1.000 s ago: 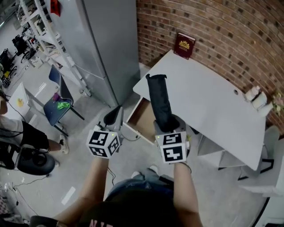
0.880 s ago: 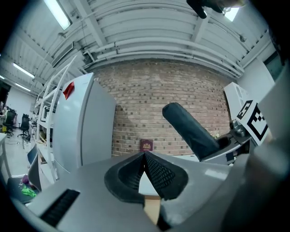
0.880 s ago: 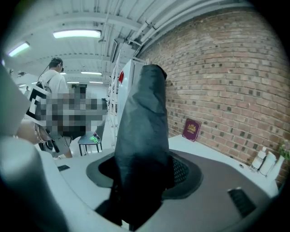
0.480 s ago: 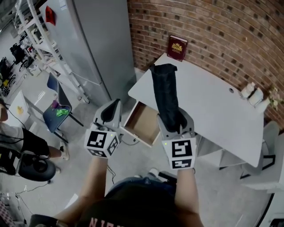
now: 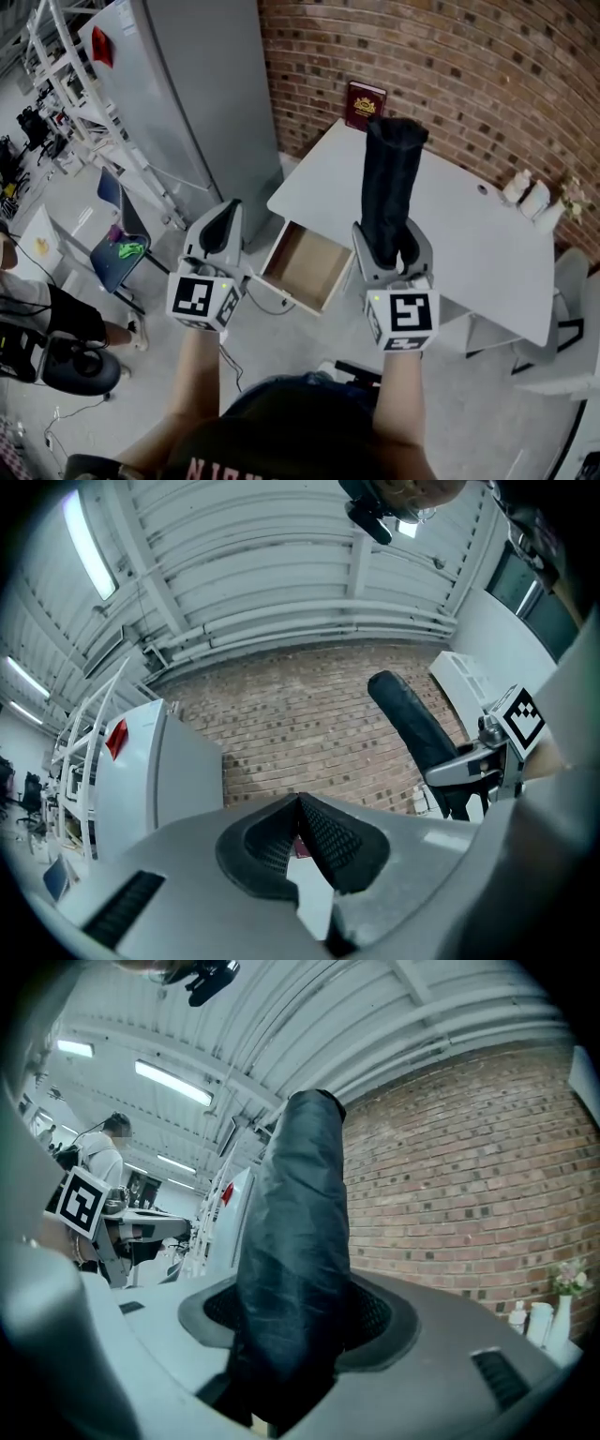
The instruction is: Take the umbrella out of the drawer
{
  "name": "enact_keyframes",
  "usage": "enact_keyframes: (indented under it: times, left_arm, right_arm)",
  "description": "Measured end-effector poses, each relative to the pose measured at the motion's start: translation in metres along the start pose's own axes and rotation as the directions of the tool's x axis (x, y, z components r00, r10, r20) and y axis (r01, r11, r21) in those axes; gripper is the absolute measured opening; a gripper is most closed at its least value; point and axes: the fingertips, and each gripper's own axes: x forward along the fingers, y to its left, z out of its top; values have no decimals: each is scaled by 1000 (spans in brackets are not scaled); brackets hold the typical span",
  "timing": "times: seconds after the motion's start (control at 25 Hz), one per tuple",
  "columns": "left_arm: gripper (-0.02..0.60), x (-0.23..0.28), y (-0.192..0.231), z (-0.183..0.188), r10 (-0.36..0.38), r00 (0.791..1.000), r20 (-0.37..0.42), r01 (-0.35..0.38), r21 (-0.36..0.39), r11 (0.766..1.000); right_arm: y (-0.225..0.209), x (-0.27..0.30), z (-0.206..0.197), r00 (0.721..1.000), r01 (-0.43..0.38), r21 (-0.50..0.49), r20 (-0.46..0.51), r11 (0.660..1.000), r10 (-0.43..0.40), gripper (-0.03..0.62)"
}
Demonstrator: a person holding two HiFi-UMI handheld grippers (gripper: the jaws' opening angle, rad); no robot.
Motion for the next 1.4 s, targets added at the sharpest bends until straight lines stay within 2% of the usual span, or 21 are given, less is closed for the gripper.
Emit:
enact_keyframes:
  times: [0.32, 0.6, 1.4]
  left_arm:
    - [-2, -2, 19, 13, 43, 999, 28, -45, 71, 996]
    - [-2, -4, 24, 20, 36, 998, 49, -39, 62, 997]
    - [-2, 10, 18, 16, 16, 998, 56, -19, 56, 998]
  right_arm:
    - [-32, -15, 9, 996, 87, -46, 20, 995, -87, 249]
    - [-40, -20, 11, 993, 121, -57, 4, 991, -121, 249]
    - [-44, -10, 9, 991, 133, -86, -20, 987, -135, 248]
